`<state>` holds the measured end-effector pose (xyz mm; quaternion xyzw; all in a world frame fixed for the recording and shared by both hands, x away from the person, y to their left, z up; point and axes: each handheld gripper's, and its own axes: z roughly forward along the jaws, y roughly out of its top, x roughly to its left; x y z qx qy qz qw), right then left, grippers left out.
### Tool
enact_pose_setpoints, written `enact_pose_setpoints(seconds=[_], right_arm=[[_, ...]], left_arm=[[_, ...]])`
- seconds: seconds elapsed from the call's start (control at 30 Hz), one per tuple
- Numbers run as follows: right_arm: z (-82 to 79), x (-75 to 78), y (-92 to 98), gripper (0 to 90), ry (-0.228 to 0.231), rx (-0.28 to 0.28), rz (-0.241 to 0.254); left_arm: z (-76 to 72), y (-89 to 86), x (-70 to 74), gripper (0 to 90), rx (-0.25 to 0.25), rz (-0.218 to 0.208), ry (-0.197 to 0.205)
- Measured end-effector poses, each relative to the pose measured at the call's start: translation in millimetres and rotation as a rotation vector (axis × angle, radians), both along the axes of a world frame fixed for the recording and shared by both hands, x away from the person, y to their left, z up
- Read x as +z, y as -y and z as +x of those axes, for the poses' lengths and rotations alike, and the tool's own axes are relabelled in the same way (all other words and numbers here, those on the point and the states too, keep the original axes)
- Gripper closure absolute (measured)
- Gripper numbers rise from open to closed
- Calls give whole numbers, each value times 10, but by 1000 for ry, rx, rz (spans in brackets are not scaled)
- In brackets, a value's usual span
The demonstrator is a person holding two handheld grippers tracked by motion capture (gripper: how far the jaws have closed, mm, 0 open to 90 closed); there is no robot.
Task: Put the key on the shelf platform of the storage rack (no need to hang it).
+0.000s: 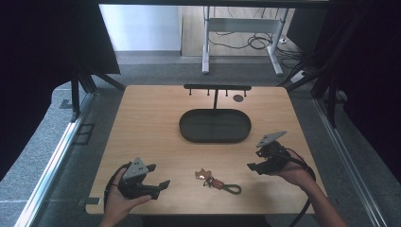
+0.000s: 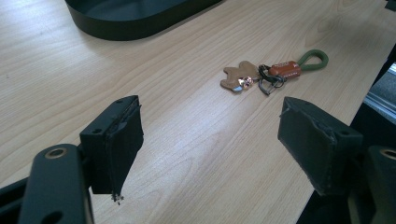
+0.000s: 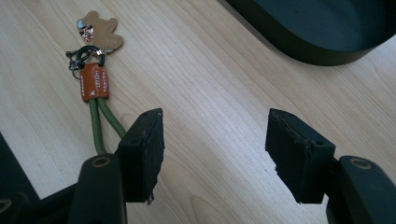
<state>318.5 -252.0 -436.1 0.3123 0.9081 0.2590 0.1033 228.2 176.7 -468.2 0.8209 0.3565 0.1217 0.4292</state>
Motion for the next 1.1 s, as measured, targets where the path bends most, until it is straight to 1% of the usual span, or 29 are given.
enact_pose_setpoints(seconds=[0.2,0.4,0.73,0.93,1.1], right_arm=[[2,21,-52,383,-10,14,-8],[6,39,-143,385,-23,31,-15],[35,7,-325,393,-55,63,-50],[46,-2,-416,397,-69,76,-62],[54,-36,-504,404,-85,98,-83]], left_arm=[[-2,18,-3,224,-6,2,-3],[-15,14,14,224,-7,-1,-1],[-12,1,16,224,-11,-5,-3],[-12,-9,21,224,-11,-7,-4],[-13,-11,25,224,-10,-10,-3]])
